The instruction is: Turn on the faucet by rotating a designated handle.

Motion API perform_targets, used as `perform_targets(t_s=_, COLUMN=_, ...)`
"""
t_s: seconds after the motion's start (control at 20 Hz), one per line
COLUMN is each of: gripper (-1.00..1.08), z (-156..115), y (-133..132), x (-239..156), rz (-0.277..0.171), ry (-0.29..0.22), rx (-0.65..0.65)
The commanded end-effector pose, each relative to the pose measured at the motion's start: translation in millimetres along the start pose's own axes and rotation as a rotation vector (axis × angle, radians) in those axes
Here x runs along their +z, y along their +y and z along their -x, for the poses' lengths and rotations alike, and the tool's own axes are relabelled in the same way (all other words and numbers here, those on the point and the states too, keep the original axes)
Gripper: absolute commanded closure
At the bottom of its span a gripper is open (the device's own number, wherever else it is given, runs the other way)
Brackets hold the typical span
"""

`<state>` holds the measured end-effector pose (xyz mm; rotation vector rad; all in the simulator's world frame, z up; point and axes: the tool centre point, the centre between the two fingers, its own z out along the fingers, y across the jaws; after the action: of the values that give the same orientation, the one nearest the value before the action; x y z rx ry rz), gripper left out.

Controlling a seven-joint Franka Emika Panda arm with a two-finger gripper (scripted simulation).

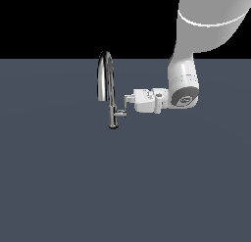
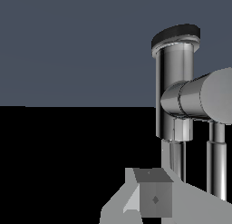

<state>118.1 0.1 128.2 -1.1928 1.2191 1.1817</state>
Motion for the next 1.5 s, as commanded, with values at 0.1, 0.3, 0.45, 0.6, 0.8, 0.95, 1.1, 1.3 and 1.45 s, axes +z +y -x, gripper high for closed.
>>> perform_targets(t_s=0.1, gripper=1.08, z=-0.3, y=-0.7, x=0.9, rz=-0.003, ry=-0.003, rx=0.001)
perform_targets(t_s=0.3, gripper=1.08, z=-0.1, y=-0.7, x=0.8, rz=-0.002, ry=-0.002, rx=0.0)
perform_targets(t_s=0.45, gripper=1.08, z=1.0, y=3.3, x=0.9, rz=-0.002, ry=-0.002, rx=0.0)
perform_targets(t_s=0.6, gripper=1.08, z=2.5, y=9.4, x=0.9, rz=-0.002, ry=-0.002, rx=0.0)
perform_targets(t_s=0.8, gripper=1.08, z=4.7, y=17.9, x=1.0, rz=-0.002, ry=-0.002, rx=0.0)
perform_targets(t_s=0.95, gripper=1.08, z=6.3, y=24.5, x=1.0, rz=-0.002, ry=-0.002, rx=0.0)
perform_targets(t_s=1.1, gripper=1.08, z=8.1, y=31.4, x=1.0, rz=-0.002, ry=-0.002, rx=0.0)
perform_targets(t_s=1.3, gripper=1.08, z=10.5, y=40.9, x=1.0, rz=-0.002, ry=-0.002, rx=0.0)
perform_targets(t_s=1.45, gripper=1.08, z=11.7, y=45.7, x=1.0, rz=-0.002, ry=-0.002, rx=0.0)
